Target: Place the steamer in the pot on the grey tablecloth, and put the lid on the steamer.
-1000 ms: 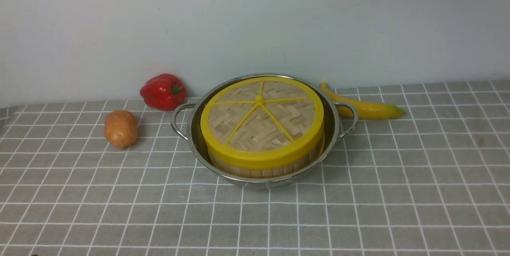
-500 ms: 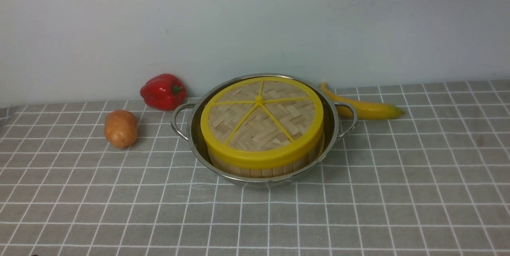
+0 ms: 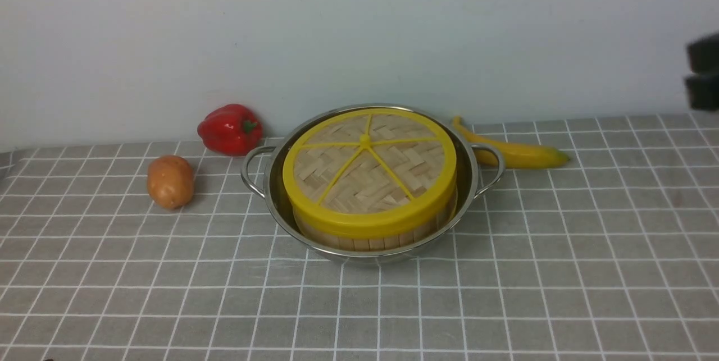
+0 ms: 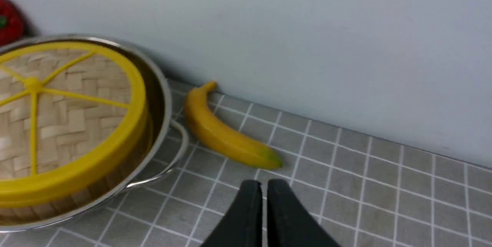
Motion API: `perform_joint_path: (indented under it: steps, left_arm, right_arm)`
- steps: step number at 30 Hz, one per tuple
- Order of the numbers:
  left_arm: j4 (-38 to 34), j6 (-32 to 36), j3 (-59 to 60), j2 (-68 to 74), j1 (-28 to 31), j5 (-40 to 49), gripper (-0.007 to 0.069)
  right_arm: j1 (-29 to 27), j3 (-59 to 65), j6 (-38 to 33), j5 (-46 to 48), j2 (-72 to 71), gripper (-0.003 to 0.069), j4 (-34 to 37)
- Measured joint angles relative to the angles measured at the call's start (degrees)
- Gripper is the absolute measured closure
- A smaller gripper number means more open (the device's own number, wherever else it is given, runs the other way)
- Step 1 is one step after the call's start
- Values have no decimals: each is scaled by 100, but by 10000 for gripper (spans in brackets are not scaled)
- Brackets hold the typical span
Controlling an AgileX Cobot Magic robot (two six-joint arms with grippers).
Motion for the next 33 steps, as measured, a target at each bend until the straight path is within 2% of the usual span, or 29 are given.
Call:
perform_joint_path:
  steps: [8, 13, 18, 22, 23, 29, 33]
  left_arm:
    - [0, 0, 0, 0, 0, 0, 46]
    - [0, 0, 0, 0, 0, 0, 46]
    - [0, 0, 0, 0, 0, 0, 46]
    - [0, 0, 0, 0, 0, 0, 46]
    - [0, 0, 0, 0, 0, 0, 46]
    - [0, 0, 0, 0, 0, 0, 46]
    - [0, 0, 0, 0, 0, 0, 46]
  right_arm:
    - [-808, 2989, 258, -2324, -2535, 578, 14]
    - [-853, 4146, 321, -2868, -3742, 562, 42]
    - [-853, 4742, 553, -2813, -4668, 537, 53]
    - [-853, 4834, 608, -2311, -5135, 514, 53]
    - [-853, 4850, 608, -1909, -5345, 501, 47]
    - [-853, 4861, 608, -1091, -5411, 468, 47]
    - [-853, 4876, 608, -936, -5411, 449, 47]
